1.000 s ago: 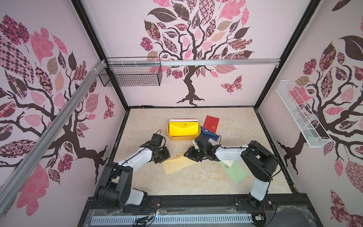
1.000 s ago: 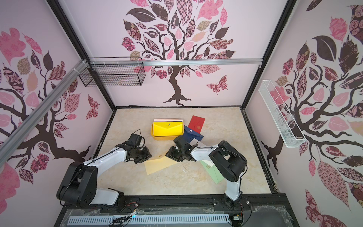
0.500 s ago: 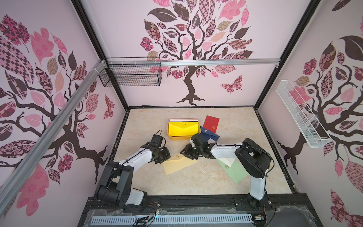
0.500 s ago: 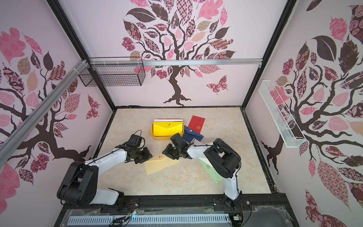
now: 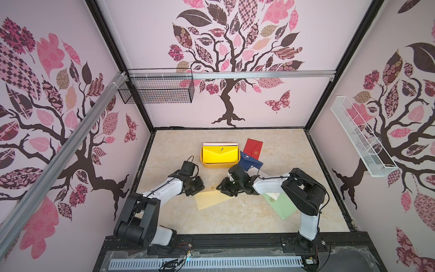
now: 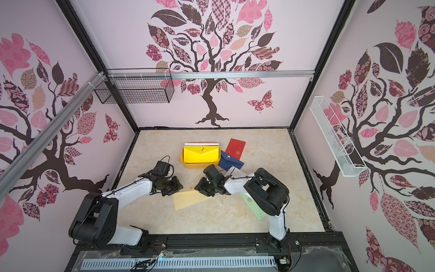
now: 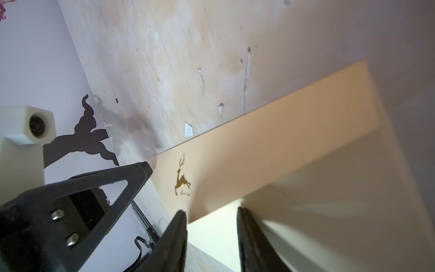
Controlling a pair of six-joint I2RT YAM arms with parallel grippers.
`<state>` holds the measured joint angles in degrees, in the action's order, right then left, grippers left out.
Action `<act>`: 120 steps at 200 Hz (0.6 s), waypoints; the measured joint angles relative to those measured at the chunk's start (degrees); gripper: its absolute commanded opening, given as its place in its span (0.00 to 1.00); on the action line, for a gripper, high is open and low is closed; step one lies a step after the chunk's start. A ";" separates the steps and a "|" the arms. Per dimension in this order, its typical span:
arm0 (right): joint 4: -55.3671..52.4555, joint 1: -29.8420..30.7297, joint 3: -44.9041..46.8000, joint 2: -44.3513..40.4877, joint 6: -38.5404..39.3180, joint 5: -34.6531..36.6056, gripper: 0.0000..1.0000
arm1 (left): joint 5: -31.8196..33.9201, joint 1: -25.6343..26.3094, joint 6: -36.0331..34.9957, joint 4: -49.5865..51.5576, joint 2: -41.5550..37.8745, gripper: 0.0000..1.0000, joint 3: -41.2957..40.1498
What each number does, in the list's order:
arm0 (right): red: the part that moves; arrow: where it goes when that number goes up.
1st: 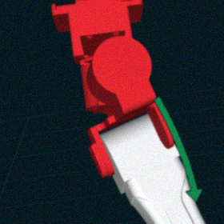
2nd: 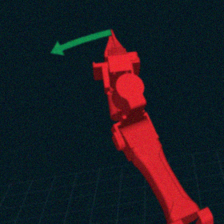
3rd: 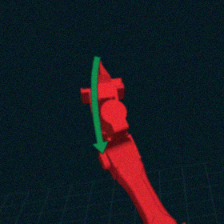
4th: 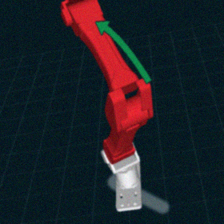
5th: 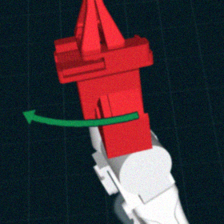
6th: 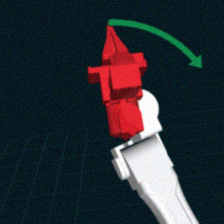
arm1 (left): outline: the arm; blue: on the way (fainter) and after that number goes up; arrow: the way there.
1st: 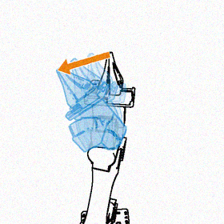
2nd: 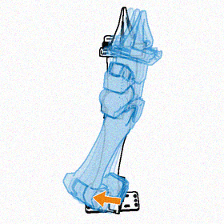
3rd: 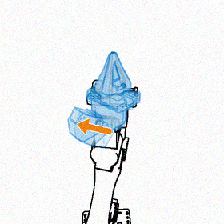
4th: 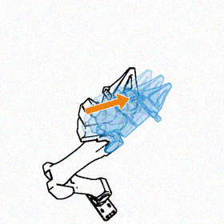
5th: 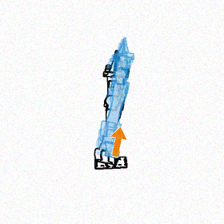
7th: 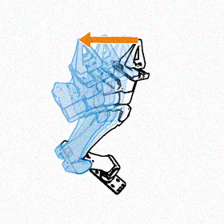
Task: Put the sealed envelopes into the storage box
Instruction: Pick up the envelope from the center of the board.
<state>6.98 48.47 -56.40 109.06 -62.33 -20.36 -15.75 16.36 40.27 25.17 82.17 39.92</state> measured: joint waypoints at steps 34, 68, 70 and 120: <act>-0.13 0.02 -0.61 0.09 -0.28 0.33 0.38 | -0.04 0.00 -0.09 -0.04 0.09 0.33 -0.09; -0.09 0.04 -4.42 1.38 -0.81 0.81 0.32 | -0.22 0.00 -0.24 -0.22 0.09 0.33 -1.09; -0.02 0.04 -4.55 1.49 -0.76 0.83 0.32 | -0.24 0.00 -0.26 -0.22 0.09 0.33 -1.16; 0.87 0.04 -6.21 4.68 -2.56 0.83 0.19 | -0.63 0.00 -0.39 -0.31 0.09 0.33 -1.64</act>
<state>7.86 48.51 -62.61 113.73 -64.88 -19.53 -16.38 16.36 39.88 24.86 82.26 38.28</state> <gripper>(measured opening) 0.218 0.331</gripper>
